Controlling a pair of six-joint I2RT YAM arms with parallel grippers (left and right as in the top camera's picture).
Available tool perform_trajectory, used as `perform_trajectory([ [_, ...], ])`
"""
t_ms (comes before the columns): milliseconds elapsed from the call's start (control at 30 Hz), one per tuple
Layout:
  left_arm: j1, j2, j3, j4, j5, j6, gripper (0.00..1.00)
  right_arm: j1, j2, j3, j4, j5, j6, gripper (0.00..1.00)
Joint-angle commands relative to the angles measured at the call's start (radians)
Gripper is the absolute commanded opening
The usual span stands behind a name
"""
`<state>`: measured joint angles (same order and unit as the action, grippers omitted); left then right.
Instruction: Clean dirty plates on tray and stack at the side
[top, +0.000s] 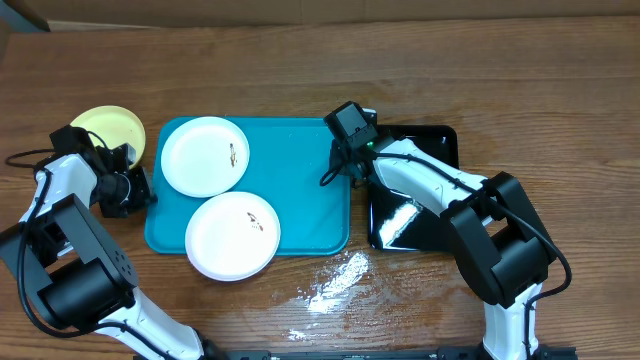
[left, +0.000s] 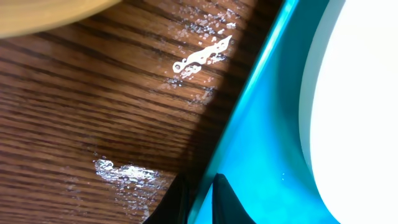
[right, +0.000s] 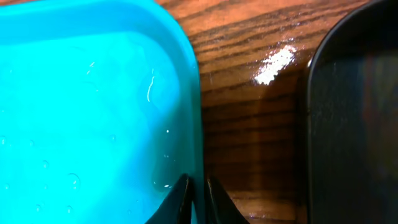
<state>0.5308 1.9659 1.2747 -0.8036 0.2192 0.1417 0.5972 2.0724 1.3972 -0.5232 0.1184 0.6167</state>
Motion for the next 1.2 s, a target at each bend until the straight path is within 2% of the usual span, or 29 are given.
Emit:
perform_trajectory([
  [0, -0.014, 0.039, -0.013, 0.005, 0.069, -0.060, 0.07, 0.016, 0.004, -0.002, 0.027, -0.041, 0.005, 0.22],
  [33, -0.014, 0.039, -0.013, 0.004, 0.070, -0.060, 0.15, 0.016, 0.004, 0.000, 0.029, -0.041, 0.005, 0.25],
  [67, -0.014, 0.038, -0.013, 0.004, 0.070, -0.060, 0.18, 0.016, 0.003, 0.005, 0.028, -0.041, 0.004, 0.29],
  [100, -0.014, 0.036, -0.013, 0.003, 0.069, -0.060, 0.25, 0.014, 0.000, 0.017, 0.025, -0.054, -0.021, 0.38],
  [233, -0.013, 0.025, 0.032, -0.042, 0.069, -0.059, 0.46, 0.001, -0.039, 0.071, -0.010, -0.101, -0.048, 0.47],
  [433, -0.013, 0.018, 0.305, -0.304, 0.063, -0.060, 0.56, -0.013, -0.201, 0.117, -0.065, -0.113, -0.050, 0.51],
  [533, -0.015, 0.010, 0.448, -0.439, 0.063, -0.080, 0.57, -0.027, -0.266, 0.117, -0.101, -0.113, -0.079, 0.50],
  [667, -0.015, -0.051, 0.537, -0.534, 0.063, -0.120, 0.52, -0.027, -0.293, 0.113, -0.192, -0.166, -0.100, 0.45],
  [767, -0.015, -0.119, 0.537, -0.552, 0.064, -0.150, 0.32, 0.003, -0.279, 0.080, -0.249, -0.165, -0.061, 0.33],
  [833, -0.019, -0.167, 0.537, -0.558, 0.071, -0.153, 0.07, 0.052, -0.270, 0.032, -0.259, -0.165, -0.031, 0.19],
  [867, -0.025, -0.194, 0.536, -0.561, 0.071, -0.171, 0.04, 0.074, -0.269, 0.009, -0.256, -0.163, -0.016, 0.15],
  [933, -0.035, -0.217, 0.536, -0.562, 0.076, -0.205, 0.04, 0.110, -0.267, -0.030, -0.253, -0.163, 0.021, 0.11],
  [1033, -0.069, -0.229, 0.536, -0.583, 0.162, -0.224, 0.04, 0.164, -0.261, -0.099, -0.229, -0.157, 0.107, 0.04],
  [1167, -0.106, -0.227, 0.535, -0.607, 0.178, -0.224, 0.04, 0.200, -0.261, -0.171, -0.167, -0.163, 0.143, 0.04],
])
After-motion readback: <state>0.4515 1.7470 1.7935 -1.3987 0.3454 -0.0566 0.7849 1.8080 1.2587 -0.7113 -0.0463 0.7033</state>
